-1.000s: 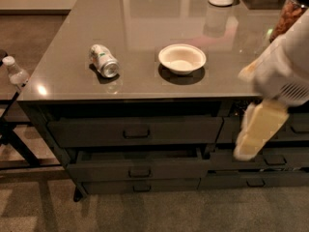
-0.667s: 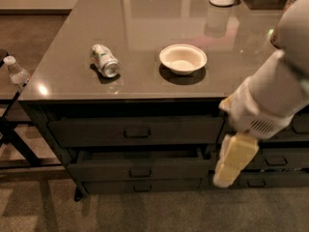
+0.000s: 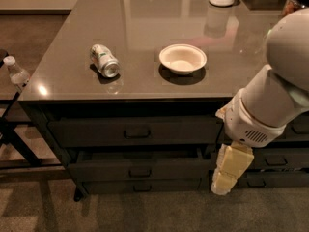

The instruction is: Open middle drawer

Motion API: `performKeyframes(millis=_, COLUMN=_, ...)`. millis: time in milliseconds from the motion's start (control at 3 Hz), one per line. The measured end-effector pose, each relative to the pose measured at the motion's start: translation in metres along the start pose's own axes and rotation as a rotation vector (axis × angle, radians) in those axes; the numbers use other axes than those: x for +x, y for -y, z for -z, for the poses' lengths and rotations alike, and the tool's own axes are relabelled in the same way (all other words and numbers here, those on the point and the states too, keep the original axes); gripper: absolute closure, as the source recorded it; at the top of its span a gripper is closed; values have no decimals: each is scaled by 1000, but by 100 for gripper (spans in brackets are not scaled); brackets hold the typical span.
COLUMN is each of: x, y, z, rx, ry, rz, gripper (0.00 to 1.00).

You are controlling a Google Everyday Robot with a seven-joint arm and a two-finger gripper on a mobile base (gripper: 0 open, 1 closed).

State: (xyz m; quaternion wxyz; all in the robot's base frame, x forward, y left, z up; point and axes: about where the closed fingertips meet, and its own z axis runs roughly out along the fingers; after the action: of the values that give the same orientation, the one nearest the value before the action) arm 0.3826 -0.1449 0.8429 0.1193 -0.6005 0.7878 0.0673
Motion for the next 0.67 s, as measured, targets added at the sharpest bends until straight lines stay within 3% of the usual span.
performKeyframes(millis=333, x=3, y=-15, z=-38, rx=-68, ry=-4, rz=-33, gripper=0)
performKeyframes(millis=667, x=3, y=-33, z=-98, rx=-136, ry=-13, rz=-59, gripper=0)
